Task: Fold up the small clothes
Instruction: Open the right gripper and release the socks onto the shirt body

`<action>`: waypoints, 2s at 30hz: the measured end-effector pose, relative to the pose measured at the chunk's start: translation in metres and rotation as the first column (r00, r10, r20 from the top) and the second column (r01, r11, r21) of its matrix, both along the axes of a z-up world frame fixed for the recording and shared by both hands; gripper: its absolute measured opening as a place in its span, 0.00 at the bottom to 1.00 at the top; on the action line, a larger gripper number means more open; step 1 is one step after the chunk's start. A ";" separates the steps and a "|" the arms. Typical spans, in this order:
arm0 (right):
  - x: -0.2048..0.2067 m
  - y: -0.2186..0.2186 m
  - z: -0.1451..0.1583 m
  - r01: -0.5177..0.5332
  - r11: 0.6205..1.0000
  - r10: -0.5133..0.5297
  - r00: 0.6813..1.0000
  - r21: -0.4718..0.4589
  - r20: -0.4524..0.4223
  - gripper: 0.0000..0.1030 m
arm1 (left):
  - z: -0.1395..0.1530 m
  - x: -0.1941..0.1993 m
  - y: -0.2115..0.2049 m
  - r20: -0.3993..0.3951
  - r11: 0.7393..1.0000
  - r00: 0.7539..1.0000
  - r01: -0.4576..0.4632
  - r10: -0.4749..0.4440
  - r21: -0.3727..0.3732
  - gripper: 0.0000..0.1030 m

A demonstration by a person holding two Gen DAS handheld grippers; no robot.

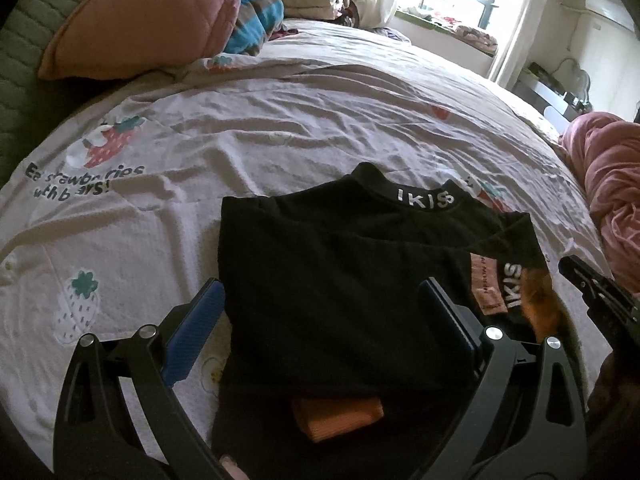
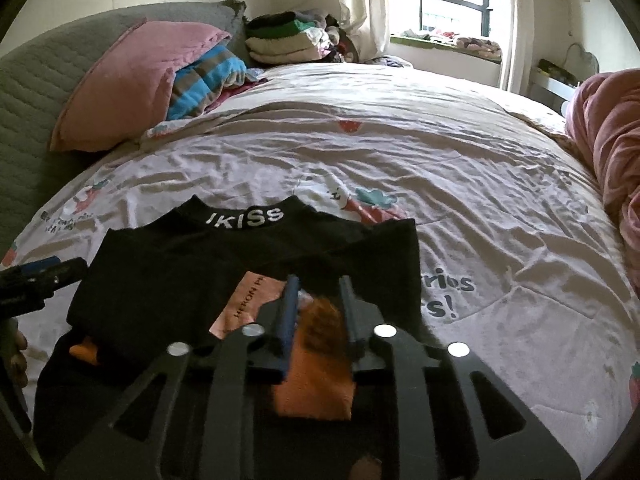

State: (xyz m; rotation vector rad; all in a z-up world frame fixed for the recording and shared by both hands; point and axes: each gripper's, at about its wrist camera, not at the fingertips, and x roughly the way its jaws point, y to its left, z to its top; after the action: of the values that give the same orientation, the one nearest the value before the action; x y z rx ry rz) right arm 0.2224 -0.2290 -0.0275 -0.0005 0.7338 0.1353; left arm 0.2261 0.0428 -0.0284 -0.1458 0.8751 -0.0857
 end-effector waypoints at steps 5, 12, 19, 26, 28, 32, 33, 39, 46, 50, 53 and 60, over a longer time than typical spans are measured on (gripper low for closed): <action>-0.006 0.004 0.003 -0.024 1.000 0.024 1.000 0.017 0.010 0.42 | -0.005 -0.001 -0.003 -0.011 1.000 1.000 0.015 -0.015 -0.008 0.88; -0.012 0.024 -0.004 -0.089 0.994 0.091 0.995 0.058 -0.042 0.52 | -0.012 -0.001 -0.010 -0.045 0.999 0.998 0.038 -0.038 0.007 0.88; -0.015 0.045 -0.016 -0.147 0.988 0.151 0.985 0.051 -0.085 0.55 | -0.025 0.000 -0.014 -0.101 0.998 0.993 0.059 -0.057 0.011 0.88; -0.017 0.057 -0.026 -0.182 0.982 0.186 0.975 0.043 -0.119 0.55 | -0.030 -0.001 -0.014 -0.128 0.996 0.990 0.066 -0.059 0.052 0.88; -0.017 0.058 -0.029 -0.186 0.982 0.190 0.973 0.040 -0.129 0.56 | -0.033 -0.001 -0.015 -0.140 0.996 0.988 0.070 -0.062 0.058 0.88; -0.014 0.055 -0.036 -0.175 0.984 0.179 0.972 0.035 -0.152 0.56 | -0.040 -0.001 -0.015 -0.166 0.992 0.985 0.072 -0.055 0.102 0.88; -0.013 0.053 -0.037 -0.171 0.985 0.174 0.972 0.035 -0.156 0.56 | -0.042 -0.001 -0.015 -0.171 0.991 0.984 0.074 -0.055 0.109 0.88; -0.010 0.042 -0.044 -0.134 0.990 0.139 0.974 0.040 -0.178 0.56 | -0.053 0.000 -0.011 -0.206 0.993 0.977 0.072 -0.051 0.096 0.88; -0.005 0.025 -0.057 -0.073 0.996 0.083 0.970 0.051 -0.227 0.61 | -0.060 0.001 -0.004 -0.229 0.998 0.972 0.055 -0.045 0.037 0.89; -0.005 0.018 -0.060 -0.057 0.996 0.073 0.969 0.076 -0.236 0.61 | -0.061 0.001 -0.006 -0.227 0.997 0.973 0.059 -0.047 0.045 0.89; -0.005 0.018 -0.061 -0.052 0.996 0.067 0.969 0.067 -0.239 0.61 | -0.061 0.001 -0.006 -0.228 0.997 0.973 0.060 -0.048 0.044 0.89; -0.005 0.014 -0.060 -0.023 0.998 0.035 0.972 0.053 -0.233 0.61 | -0.062 0.001 -0.007 -0.236 0.997 0.971 0.055 -0.041 0.056 0.90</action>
State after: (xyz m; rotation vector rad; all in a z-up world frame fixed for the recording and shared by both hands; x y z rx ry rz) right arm 0.2171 -0.2146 -0.0880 0.0534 0.9663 0.1841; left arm 0.2273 0.0354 -0.0907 -0.0774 1.1171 -0.0877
